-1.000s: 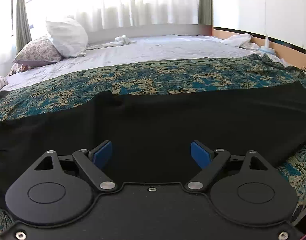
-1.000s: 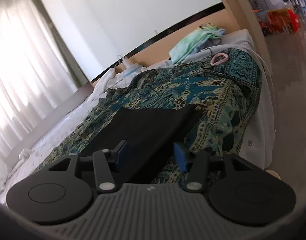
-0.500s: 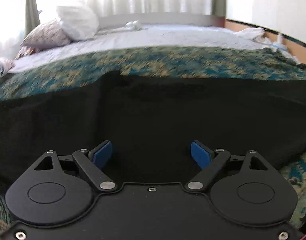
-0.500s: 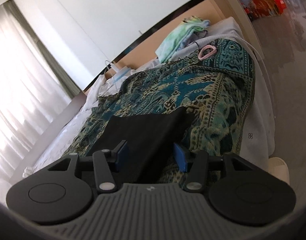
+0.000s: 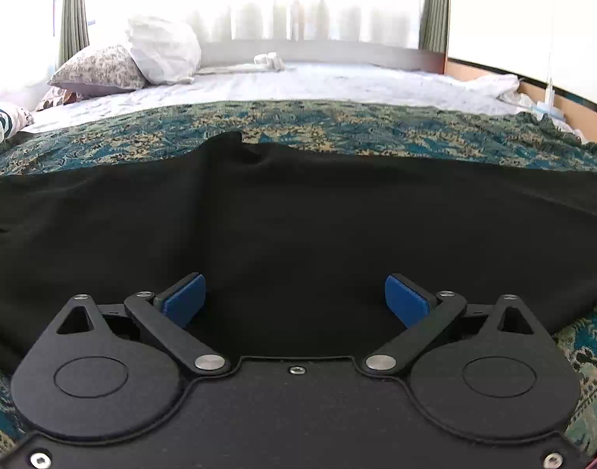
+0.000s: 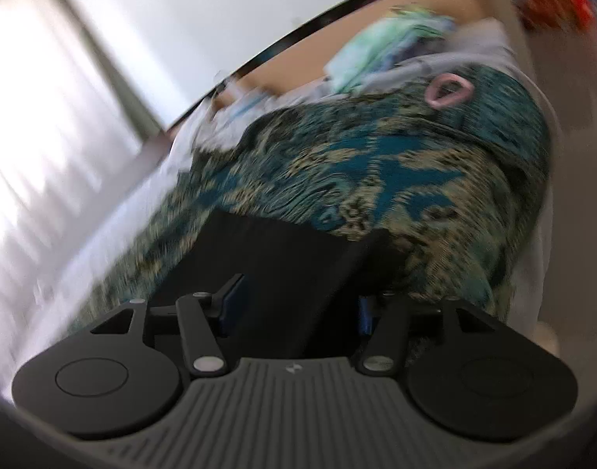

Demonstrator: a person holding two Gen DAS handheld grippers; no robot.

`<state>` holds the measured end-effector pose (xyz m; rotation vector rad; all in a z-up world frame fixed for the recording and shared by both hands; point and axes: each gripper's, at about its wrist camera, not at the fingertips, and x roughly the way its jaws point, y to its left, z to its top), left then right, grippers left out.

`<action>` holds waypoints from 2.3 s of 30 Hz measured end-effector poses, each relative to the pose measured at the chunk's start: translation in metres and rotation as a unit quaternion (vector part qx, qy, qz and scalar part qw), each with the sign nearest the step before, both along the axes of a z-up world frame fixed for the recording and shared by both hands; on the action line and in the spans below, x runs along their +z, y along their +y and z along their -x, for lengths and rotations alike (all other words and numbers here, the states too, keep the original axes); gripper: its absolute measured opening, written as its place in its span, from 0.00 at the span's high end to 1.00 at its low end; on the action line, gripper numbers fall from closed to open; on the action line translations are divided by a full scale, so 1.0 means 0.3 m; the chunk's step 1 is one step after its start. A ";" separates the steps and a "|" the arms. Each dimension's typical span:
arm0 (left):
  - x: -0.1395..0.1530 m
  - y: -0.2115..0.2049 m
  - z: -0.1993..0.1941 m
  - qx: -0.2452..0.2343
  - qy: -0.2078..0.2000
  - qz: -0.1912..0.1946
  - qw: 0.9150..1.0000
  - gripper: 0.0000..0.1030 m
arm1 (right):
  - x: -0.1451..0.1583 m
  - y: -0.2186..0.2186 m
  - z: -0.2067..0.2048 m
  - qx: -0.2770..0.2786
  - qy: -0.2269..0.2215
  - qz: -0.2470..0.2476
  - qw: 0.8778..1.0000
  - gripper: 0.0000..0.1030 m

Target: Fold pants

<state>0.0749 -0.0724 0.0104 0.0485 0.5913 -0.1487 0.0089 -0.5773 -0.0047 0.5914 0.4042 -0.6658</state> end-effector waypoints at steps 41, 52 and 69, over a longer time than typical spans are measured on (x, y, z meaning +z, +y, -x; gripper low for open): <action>0.001 0.434 -0.022 0.097 -0.031 0.080 0.992 0.50 | 0.032 1.653 -0.296 0.533 0.093 0.358 0.761 0.90; 0.007 0.416 -0.027 0.083 -0.027 0.070 0.994 0.40 | 0.005 1.636 -0.209 0.515 0.090 0.386 0.760 0.67; 0.135 0.209 0.039 0.032 -0.034 0.111 0.993 0.62 | 0.024 1.351 -0.113 0.429 0.057 0.255 0.865 0.12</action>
